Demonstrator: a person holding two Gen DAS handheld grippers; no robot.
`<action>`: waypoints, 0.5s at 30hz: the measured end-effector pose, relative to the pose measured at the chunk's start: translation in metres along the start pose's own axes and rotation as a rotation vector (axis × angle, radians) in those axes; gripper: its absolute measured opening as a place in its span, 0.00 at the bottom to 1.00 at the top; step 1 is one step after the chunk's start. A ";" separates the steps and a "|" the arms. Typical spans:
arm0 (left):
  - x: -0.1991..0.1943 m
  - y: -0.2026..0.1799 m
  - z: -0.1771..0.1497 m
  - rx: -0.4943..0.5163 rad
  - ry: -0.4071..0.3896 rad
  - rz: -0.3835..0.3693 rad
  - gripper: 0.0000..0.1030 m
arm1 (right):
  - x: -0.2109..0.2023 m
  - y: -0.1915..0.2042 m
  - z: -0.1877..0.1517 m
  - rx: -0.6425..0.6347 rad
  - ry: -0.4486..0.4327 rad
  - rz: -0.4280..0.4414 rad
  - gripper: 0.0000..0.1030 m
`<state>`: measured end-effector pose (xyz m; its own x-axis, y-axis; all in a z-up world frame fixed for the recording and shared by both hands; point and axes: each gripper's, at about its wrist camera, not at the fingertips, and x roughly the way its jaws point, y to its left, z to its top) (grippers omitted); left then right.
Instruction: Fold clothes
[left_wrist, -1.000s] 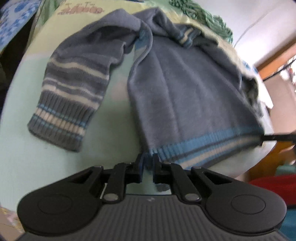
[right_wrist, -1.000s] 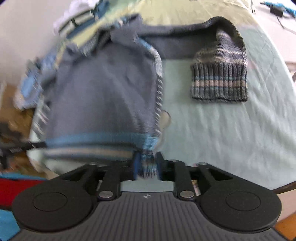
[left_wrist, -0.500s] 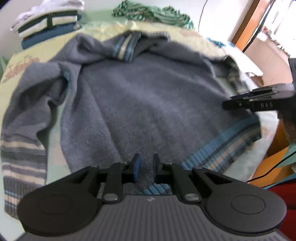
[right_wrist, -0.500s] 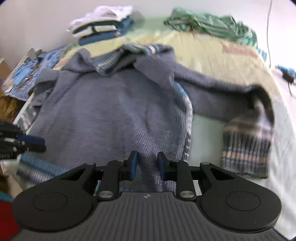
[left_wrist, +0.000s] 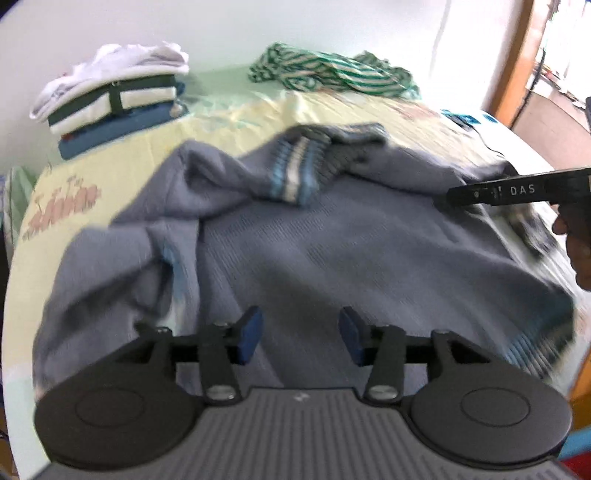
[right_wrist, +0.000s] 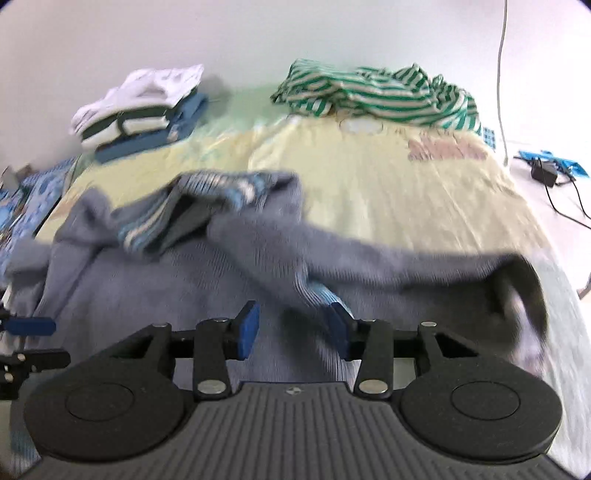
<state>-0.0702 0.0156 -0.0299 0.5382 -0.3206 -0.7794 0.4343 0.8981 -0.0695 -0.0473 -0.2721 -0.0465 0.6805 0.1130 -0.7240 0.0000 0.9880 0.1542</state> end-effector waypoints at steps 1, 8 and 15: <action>0.004 0.004 0.003 -0.012 -0.005 0.017 0.47 | 0.006 -0.002 0.004 0.012 0.004 -0.002 0.43; 0.028 0.051 0.015 -0.140 -0.018 0.095 0.44 | 0.034 -0.038 0.020 0.198 -0.003 -0.062 0.26; 0.030 0.074 0.022 -0.153 -0.030 0.096 0.47 | 0.032 -0.043 0.019 0.214 -0.042 -0.105 0.31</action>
<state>-0.0057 0.0662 -0.0450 0.5941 -0.2380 -0.7683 0.2664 0.9595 -0.0912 -0.0119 -0.3134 -0.0633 0.6983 0.0020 -0.7158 0.2244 0.9490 0.2216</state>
